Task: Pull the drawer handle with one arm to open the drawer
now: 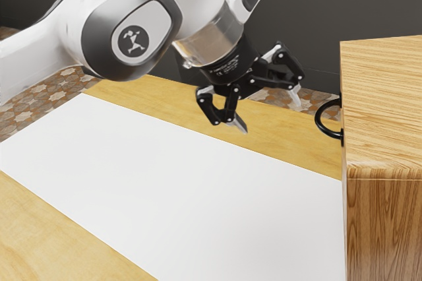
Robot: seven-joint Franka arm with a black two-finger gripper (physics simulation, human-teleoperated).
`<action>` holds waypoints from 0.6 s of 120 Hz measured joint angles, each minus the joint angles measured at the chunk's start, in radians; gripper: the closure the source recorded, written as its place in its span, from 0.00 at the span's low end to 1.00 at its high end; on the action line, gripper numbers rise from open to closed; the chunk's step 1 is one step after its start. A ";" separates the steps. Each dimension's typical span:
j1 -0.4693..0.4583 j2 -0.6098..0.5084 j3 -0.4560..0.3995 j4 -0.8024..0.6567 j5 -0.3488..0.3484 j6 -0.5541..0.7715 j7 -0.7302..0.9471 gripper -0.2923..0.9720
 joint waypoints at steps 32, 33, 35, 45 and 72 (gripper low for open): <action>0.003 0.021 0.005 -0.026 -0.106 0.069 0.005 0.23; 0.003 0.022 0.005 -0.027 -0.109 0.070 0.005 0.23; 0.004 0.025 0.005 -0.027 -0.113 0.073 0.006 0.23; 0.013 0.039 0.001 -0.029 -0.128 0.085 0.009 0.23; 0.053 0.059 -0.035 -0.037 -0.141 0.114 0.013 0.23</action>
